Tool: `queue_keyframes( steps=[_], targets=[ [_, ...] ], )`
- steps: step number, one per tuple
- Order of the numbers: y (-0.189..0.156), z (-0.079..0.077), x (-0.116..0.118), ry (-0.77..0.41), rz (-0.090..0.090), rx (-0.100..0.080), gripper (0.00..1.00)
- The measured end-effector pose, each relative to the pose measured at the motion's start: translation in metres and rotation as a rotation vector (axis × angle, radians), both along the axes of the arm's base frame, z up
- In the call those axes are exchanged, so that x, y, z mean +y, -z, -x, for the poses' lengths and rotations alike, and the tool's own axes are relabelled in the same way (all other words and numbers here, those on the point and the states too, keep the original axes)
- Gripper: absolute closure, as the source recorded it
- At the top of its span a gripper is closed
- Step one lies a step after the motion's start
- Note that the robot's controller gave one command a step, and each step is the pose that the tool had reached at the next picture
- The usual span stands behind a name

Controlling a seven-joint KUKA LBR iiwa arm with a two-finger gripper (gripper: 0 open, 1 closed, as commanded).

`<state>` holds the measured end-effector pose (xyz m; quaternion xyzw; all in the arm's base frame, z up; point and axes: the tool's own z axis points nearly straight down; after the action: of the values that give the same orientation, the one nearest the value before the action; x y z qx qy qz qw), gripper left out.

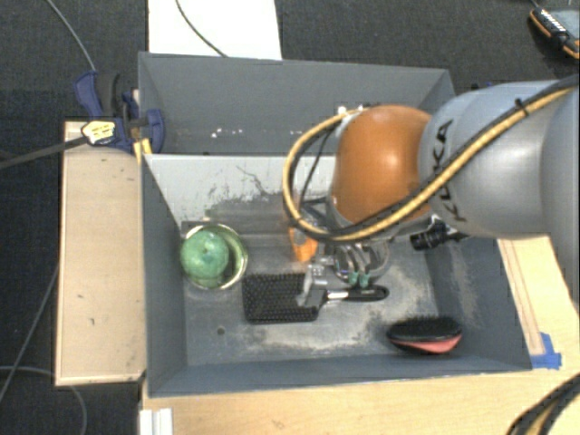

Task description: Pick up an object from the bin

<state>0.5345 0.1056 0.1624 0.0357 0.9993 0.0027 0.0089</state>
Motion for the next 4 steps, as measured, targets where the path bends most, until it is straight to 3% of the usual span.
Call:
queue_keyframes(
  steps=[1, 2, 3, 4],
  targets=[
    [0.062, -0.004, 0.013, -0.001, 0.001, 0.012, 0.0],
    [0.092, 0.009, 0.009, 0.142, -0.005, -0.005, 0.0],
    [0.089, 0.002, -0.003, 0.153, -0.007, 0.005, 1.0],
    [0.089, 0.002, -0.003, 0.154, -0.007, 0.005, 1.0]
  ],
)
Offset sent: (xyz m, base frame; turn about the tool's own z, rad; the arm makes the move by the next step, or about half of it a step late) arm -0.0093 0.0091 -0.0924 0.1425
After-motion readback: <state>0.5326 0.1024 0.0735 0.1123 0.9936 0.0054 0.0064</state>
